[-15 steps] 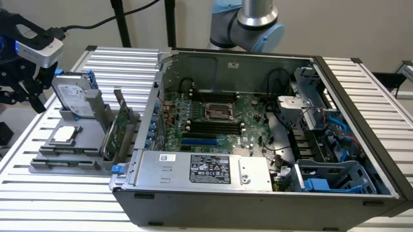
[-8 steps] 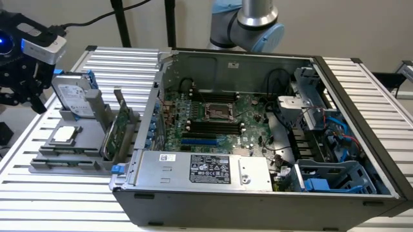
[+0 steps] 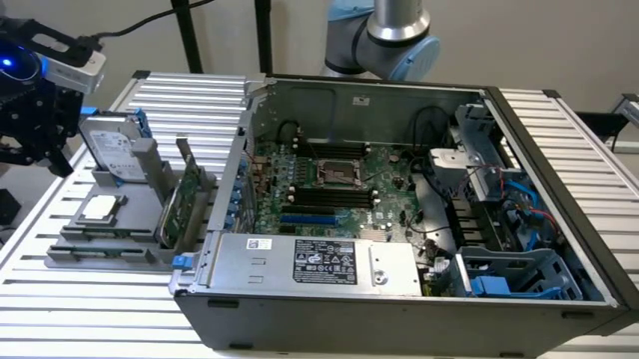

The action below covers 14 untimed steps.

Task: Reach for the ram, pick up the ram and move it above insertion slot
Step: 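Pick up the ram and move it above insertion slot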

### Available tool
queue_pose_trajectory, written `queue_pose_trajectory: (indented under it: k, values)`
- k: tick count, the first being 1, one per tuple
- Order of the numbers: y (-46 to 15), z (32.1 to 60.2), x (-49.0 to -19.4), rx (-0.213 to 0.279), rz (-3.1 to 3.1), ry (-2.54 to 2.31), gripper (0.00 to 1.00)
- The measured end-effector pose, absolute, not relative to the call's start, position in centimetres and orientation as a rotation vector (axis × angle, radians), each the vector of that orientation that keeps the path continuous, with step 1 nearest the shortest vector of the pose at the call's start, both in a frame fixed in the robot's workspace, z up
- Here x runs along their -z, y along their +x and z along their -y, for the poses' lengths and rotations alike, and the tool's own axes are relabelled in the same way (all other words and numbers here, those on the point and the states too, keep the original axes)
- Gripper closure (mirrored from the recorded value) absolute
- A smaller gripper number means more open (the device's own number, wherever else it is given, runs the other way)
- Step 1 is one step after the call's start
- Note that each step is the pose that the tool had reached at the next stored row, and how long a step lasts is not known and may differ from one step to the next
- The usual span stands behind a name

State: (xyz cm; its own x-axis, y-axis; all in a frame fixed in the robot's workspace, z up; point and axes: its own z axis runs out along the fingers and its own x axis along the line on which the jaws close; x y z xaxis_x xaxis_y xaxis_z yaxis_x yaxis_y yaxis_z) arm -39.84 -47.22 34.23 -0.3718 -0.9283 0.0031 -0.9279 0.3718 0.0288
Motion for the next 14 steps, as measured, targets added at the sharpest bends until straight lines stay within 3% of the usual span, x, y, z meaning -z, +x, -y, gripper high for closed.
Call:
queue_pose_trajectory:
  k: [14]
  values:
    - [-39.84, 47.22, -33.94, 0.028, 2.343, 2.065, 0.89]
